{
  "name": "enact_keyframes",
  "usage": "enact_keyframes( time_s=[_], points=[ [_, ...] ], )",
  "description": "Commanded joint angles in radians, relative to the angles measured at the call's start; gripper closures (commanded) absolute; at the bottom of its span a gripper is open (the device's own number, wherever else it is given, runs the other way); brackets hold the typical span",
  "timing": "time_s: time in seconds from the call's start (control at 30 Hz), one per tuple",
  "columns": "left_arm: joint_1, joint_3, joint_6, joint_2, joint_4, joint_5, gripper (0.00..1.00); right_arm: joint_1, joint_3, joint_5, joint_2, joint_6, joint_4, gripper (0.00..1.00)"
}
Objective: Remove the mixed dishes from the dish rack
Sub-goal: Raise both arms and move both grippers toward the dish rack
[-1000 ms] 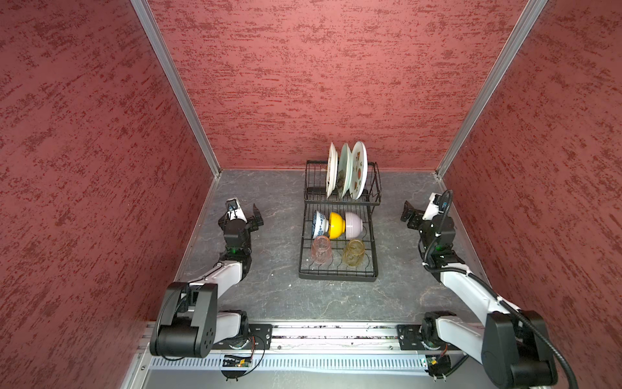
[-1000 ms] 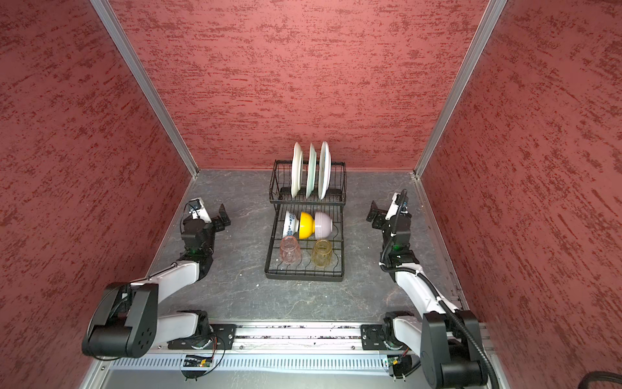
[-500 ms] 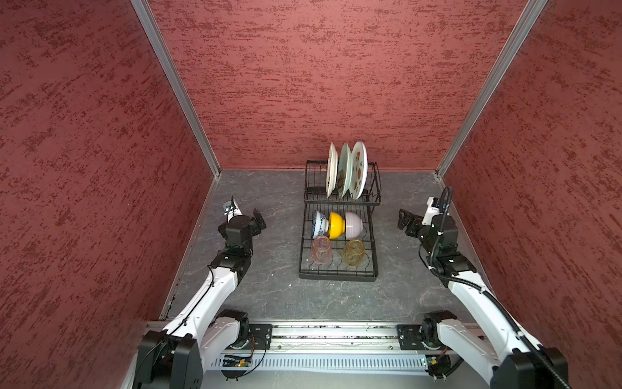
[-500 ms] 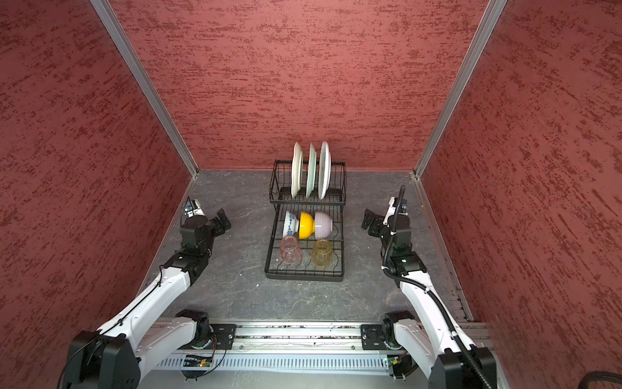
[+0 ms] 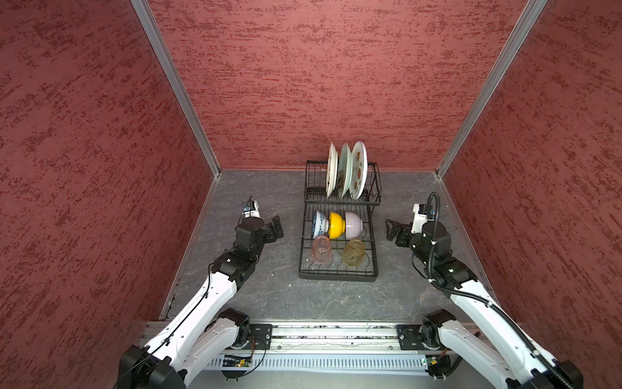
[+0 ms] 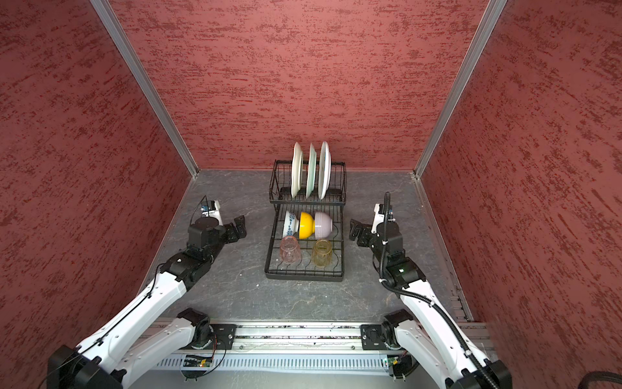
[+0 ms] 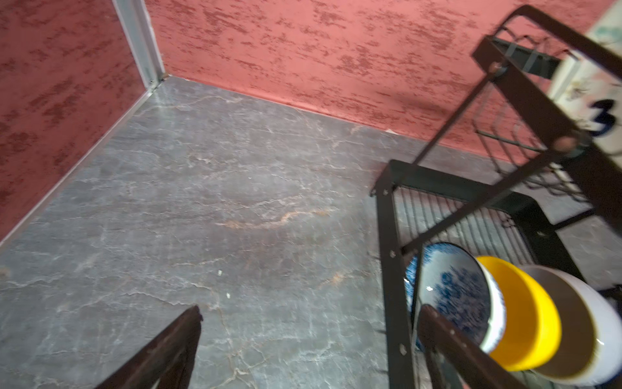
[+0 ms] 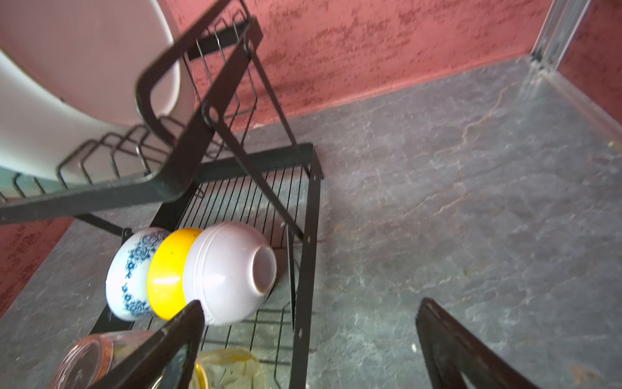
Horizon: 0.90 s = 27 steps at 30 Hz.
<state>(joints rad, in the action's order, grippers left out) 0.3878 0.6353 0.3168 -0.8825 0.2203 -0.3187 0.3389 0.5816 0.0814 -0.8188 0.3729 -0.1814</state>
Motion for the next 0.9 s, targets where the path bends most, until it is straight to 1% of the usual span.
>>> enact_keyframes(
  time_s=[0.0, 0.07, 0.2, 0.3, 0.57, 0.67, 0.87],
  points=[
    [0.023, 0.009, 0.005, 0.005, 0.017, -0.009, 0.0, 0.049, 0.012, -0.007, -0.003, 0.067, -0.075, 0.01],
    [0.023, 0.015, 0.005, -0.011, 0.02, -0.009, 0.0, 0.083, 0.022, 0.001, -0.012, 0.086, -0.096, 0.01],
    [0.023, 0.019, 0.001, -0.039, 0.008, 0.021, 0.01, 0.172, 0.032, 0.085, -0.027, 0.1, -0.112, 0.01],
    [0.023, 0.018, 0.005, -0.058, -0.001, 0.032, 0.01, 0.216, 0.046, 0.11, -0.057, 0.117, -0.127, 0.01],
    [0.023, 0.001, 0.007, -0.08, -0.014, 0.042, 0.0, 0.389, 0.169, 0.141, -0.226, 0.156, -0.197, 0.01],
    [0.023, 0.0, 0.007, -0.077, -0.012, 0.049, 0.01, 0.431, 0.208, 0.153, -0.278, 0.17, -0.214, 0.01],
    [0.023, -0.01, 0.014, -0.067, -0.004, 0.069, 0.0, 0.442, 0.235, 0.169, -0.345, 0.215, -0.253, 0.01]
  ],
)
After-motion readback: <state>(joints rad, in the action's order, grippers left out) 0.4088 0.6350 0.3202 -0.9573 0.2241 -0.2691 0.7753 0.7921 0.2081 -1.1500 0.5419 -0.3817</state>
